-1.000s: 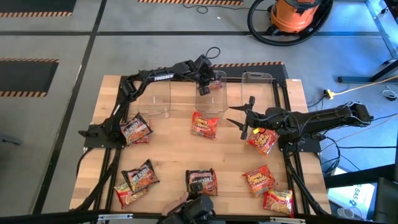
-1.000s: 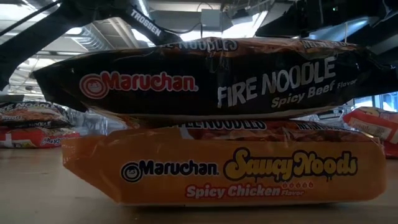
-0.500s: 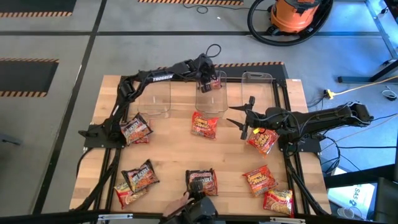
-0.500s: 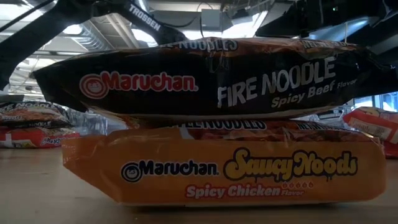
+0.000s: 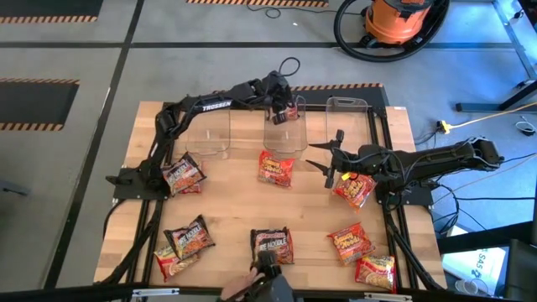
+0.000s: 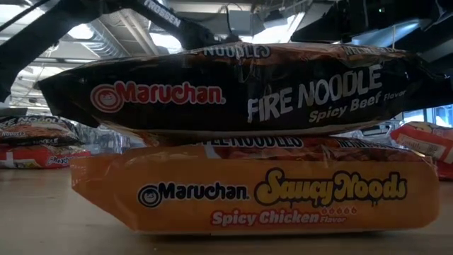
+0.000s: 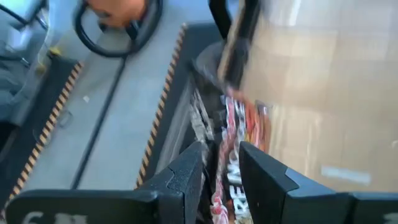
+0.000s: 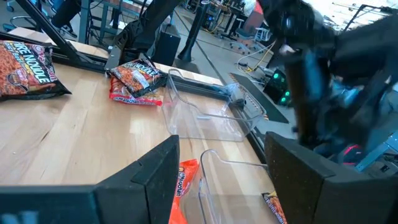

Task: Sort Maruchan noodles
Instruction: Put the black noodle pack into the middle transparent bin

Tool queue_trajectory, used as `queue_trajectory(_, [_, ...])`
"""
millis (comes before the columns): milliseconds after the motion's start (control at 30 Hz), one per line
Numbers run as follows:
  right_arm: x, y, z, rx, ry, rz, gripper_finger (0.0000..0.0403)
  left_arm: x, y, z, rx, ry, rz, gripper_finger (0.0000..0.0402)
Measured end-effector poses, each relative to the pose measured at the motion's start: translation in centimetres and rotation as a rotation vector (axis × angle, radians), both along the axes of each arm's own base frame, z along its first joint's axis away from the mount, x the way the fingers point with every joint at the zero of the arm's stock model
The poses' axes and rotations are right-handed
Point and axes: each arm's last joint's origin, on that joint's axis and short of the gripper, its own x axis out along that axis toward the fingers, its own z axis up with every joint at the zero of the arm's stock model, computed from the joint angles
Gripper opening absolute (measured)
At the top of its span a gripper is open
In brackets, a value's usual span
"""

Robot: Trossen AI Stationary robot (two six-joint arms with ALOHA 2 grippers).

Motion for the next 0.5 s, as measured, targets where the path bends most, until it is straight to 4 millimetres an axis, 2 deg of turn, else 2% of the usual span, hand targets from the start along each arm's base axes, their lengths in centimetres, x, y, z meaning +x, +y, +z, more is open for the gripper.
queue_trajectory(200, [0.0,0.0,0.0,0.0,0.002,0.001,0.0214,-1.4,-3.4,5.0,-0.026,-0.034,-0.006,0.0101])
queue_trajectory(333, [0.0,0.0,0.0,0.008,0.0,0.002,0.0214,-3.4,-6.5,8.3,-0.07,-0.021,0.042,0.0101])
queue_trajectory(500, [0.0,0.0,0.0,0.014,-0.001,0.011,0.0214,-6.8,-10.7,11.1,-0.1,0.003,0.082,0.0101])
